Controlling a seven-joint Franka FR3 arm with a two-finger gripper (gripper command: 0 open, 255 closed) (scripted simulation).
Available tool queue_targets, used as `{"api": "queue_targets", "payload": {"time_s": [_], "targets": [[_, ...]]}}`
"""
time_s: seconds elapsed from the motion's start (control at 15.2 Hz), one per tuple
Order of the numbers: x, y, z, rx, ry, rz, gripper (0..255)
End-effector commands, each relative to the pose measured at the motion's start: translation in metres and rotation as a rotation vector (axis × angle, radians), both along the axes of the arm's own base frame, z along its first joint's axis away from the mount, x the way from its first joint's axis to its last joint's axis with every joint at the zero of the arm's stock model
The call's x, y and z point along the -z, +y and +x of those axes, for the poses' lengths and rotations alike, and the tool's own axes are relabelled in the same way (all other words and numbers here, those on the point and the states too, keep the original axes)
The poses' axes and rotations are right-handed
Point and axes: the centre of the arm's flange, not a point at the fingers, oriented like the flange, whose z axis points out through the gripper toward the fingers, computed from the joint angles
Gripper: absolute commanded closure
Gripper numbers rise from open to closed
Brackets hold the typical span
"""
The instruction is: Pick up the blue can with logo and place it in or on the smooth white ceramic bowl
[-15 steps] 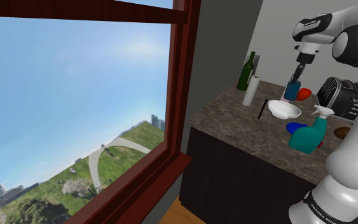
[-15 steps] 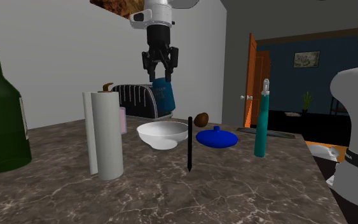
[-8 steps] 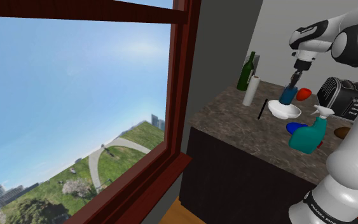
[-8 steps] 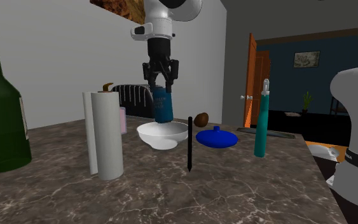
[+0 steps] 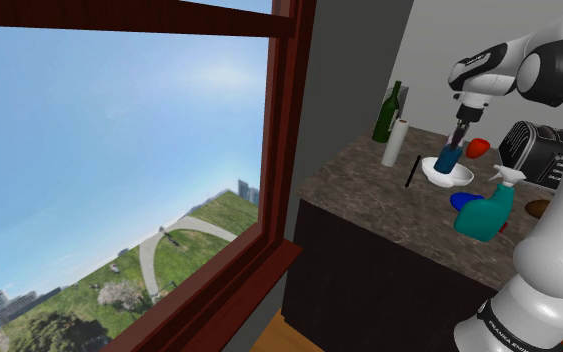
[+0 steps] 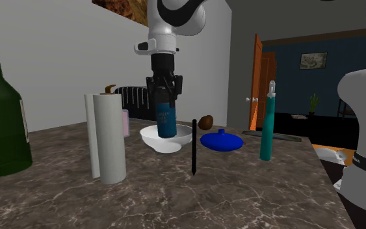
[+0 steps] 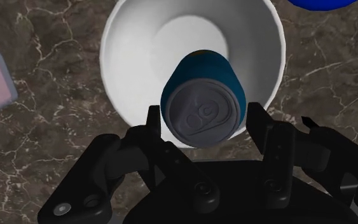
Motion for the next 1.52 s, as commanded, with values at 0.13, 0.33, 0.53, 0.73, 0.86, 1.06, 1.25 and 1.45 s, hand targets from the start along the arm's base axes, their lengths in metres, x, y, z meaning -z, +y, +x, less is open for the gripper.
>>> {"api": "queue_targets", "payload": {"time_s": [0.13, 0.33, 0.53, 0.73, 0.86, 1.06, 1.25, 1.45], "targets": [[0.006, 0.000, -0.001, 0.000, -0.001, -0.001, 255], [0.006, 0.000, -0.001, 0.000, -0.001, -0.001, 255], [0.006, 0.000, -0.001, 0.000, -0.001, -0.001, 0], [0.006, 0.000, -0.001, 0.000, -0.001, -0.001, 0], [0.006, 0.000, -0.001, 0.000, -0.001, -0.001, 0], [-0.034, 0.000, 0.000, 0.000, -0.001, -0.001, 0], [-0.044, 0.000, 0.000, 0.000, -0.001, -0.001, 0], [-0.044, 0.000, 0.000, 0.000, -0.001, -0.001, 0]]}}
